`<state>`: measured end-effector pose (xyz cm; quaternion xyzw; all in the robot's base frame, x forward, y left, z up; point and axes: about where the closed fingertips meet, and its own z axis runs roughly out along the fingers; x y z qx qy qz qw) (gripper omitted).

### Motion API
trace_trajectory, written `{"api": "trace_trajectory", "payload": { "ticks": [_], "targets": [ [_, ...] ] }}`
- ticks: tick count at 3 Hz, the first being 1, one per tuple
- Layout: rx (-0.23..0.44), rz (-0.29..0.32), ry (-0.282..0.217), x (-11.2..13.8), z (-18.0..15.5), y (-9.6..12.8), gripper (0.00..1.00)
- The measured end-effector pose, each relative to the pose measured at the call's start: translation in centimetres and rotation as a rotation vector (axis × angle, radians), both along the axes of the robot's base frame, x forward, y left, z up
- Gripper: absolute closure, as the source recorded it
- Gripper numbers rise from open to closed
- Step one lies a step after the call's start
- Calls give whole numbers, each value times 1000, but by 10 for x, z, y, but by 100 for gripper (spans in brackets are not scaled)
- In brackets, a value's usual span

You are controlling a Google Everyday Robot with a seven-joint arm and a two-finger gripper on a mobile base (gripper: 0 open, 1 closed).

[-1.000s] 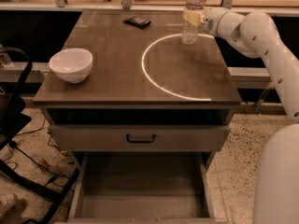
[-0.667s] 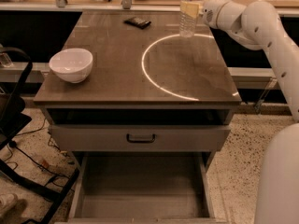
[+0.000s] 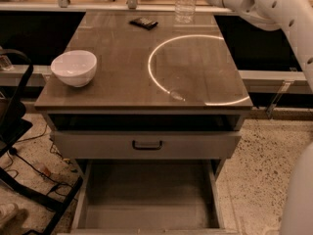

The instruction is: Place water bottle into white bowl

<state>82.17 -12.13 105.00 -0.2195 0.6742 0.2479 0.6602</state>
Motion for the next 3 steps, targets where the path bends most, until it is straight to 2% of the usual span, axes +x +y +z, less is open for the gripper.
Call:
{"api": "trace_trajectory", "payload": {
  "ticks": [1, 2, 3],
  "targets": [
    [17, 54, 30, -23, 16, 28, 100],
    [41, 147, 49, -61, 21, 65, 100],
    [44, 231, -1, -89, 24, 96, 100]
  ]
}}
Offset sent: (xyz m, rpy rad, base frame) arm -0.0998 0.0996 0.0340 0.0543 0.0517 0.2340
